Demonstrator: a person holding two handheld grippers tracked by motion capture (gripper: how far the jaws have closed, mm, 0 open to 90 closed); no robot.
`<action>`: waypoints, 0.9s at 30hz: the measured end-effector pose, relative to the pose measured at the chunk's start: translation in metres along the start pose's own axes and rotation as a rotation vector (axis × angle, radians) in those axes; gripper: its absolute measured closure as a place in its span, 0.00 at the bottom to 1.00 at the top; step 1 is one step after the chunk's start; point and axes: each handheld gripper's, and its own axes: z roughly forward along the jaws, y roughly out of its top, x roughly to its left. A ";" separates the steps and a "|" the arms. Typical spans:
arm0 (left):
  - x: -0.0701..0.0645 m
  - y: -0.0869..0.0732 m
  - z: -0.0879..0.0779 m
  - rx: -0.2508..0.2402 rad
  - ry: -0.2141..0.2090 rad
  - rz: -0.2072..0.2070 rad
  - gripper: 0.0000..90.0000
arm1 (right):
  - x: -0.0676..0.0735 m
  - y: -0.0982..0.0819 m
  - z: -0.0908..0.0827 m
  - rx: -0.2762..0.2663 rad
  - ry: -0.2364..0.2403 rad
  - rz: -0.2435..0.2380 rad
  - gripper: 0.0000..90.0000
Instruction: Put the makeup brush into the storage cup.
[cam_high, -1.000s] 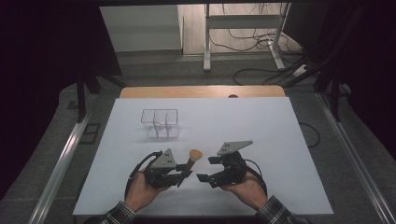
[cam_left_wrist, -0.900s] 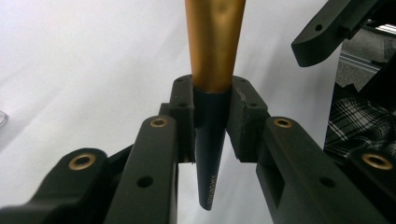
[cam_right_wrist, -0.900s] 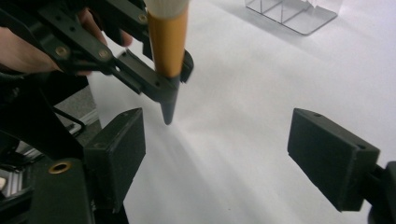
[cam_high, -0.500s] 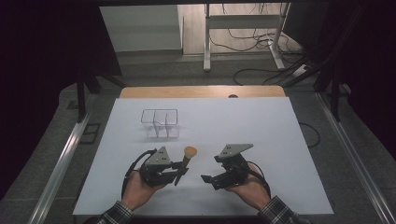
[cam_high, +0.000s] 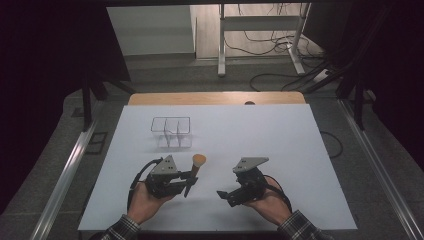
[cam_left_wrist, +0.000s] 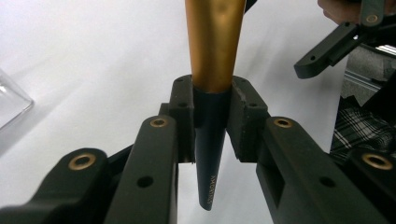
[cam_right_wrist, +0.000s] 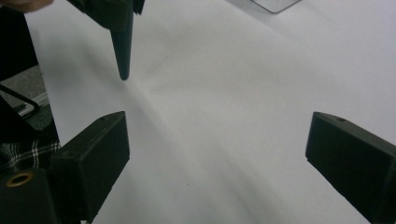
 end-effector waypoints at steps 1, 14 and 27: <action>0.002 -0.001 -0.002 -0.006 0.004 -0.006 0.82 | 0.000 -0.001 0.000 0.002 -0.006 0.000 0.04; 0.013 -0.005 -0.014 -0.040 0.030 -0.039 0.82 | -0.006 -0.009 -0.001 0.027 -0.029 -0.003 0.00; 0.025 -0.010 -0.027 -0.083 0.049 -0.081 0.82 | -0.012 -0.020 -0.011 0.019 -0.057 0.012 0.00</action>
